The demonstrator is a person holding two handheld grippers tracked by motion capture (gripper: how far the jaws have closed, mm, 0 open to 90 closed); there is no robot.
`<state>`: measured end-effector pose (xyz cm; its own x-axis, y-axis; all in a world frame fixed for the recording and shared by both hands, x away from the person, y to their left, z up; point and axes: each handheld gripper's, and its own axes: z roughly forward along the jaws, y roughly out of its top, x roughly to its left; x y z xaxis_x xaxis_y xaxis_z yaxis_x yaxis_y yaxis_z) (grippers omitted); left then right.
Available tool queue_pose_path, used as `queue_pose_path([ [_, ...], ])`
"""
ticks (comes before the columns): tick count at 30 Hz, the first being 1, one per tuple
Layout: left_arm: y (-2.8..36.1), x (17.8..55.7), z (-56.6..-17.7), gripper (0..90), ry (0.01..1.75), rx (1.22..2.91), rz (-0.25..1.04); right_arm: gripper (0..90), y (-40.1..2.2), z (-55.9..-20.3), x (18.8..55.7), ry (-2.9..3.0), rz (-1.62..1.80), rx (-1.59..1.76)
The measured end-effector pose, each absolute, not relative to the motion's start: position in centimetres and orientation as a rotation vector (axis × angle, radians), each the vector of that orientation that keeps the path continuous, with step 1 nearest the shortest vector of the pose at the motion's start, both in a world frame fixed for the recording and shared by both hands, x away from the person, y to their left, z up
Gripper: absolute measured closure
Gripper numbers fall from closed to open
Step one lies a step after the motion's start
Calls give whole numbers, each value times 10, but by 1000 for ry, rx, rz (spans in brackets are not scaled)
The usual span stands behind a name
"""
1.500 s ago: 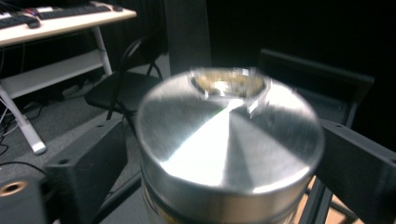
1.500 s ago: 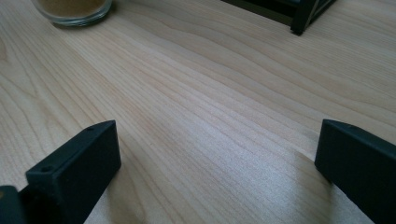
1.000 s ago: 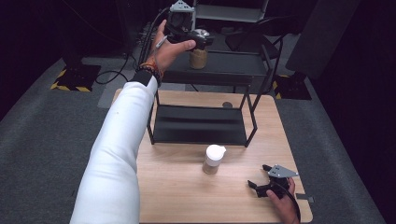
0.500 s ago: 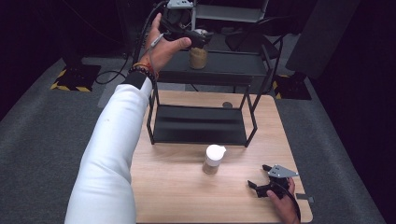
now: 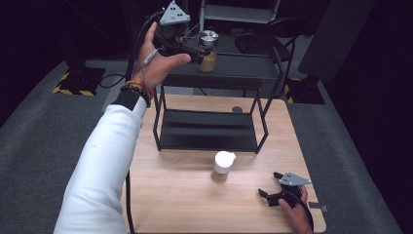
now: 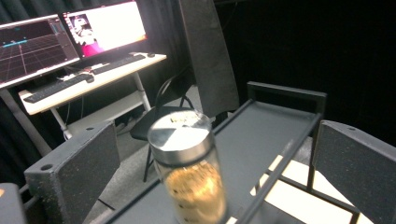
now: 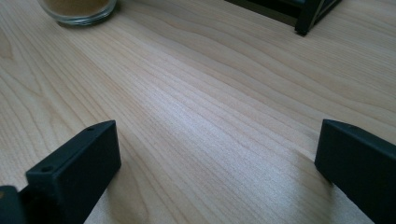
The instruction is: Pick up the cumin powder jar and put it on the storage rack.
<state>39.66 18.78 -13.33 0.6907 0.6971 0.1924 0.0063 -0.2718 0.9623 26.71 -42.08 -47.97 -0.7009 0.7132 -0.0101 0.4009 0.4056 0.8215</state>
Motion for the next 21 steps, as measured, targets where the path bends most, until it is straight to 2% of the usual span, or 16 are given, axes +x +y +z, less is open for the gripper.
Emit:
queue_pose_path([
  [10, 195, 373, -144, 4, 559, 1720, 746, 0, -421, -480, 267, 2308, 1201, 961],
  [21, 211, 355, -186, 4, 607, 1715, 741, 0, -421, -480, 267, 2307, 1201, 960],
])
